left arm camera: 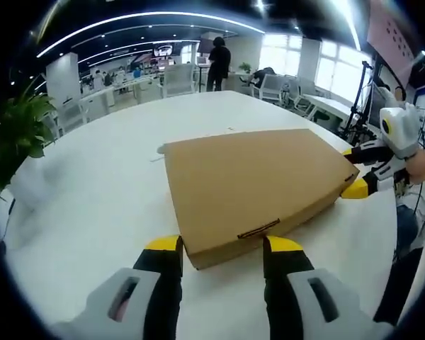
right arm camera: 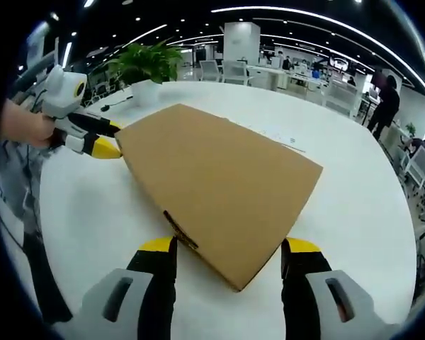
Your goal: Operate the shoe box by opening the lid, removing the specified soft item, and placing it in the target area until the item is outside and the box remains undamaged.
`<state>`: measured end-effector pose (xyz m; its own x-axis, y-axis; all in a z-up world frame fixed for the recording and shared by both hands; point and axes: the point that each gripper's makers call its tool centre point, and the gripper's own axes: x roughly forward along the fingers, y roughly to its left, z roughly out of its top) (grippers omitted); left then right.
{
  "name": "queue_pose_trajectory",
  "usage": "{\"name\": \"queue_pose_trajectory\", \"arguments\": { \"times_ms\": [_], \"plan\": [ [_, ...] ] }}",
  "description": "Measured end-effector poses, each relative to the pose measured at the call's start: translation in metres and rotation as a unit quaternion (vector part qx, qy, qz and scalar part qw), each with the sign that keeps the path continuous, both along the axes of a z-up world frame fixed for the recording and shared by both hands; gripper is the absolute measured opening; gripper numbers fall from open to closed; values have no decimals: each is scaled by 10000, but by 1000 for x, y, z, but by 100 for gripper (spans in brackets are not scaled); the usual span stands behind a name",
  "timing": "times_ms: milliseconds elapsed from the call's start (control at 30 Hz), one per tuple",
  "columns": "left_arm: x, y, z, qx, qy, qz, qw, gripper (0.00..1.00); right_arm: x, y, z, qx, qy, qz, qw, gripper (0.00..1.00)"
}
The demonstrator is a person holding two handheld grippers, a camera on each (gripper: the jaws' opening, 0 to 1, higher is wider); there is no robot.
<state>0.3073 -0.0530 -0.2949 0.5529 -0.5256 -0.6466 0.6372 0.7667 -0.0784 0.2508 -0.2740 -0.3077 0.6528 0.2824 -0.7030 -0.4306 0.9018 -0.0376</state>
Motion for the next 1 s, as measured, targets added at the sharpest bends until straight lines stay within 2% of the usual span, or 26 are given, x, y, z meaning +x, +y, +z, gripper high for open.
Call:
{"name": "queue_pose_trajectory", "arguments": {
  "times_ms": [1000],
  "plan": [
    [-15,3,0,-33,71,209,9998,44,-7,1,-1,64,23,74,9999,57]
  ]
}}
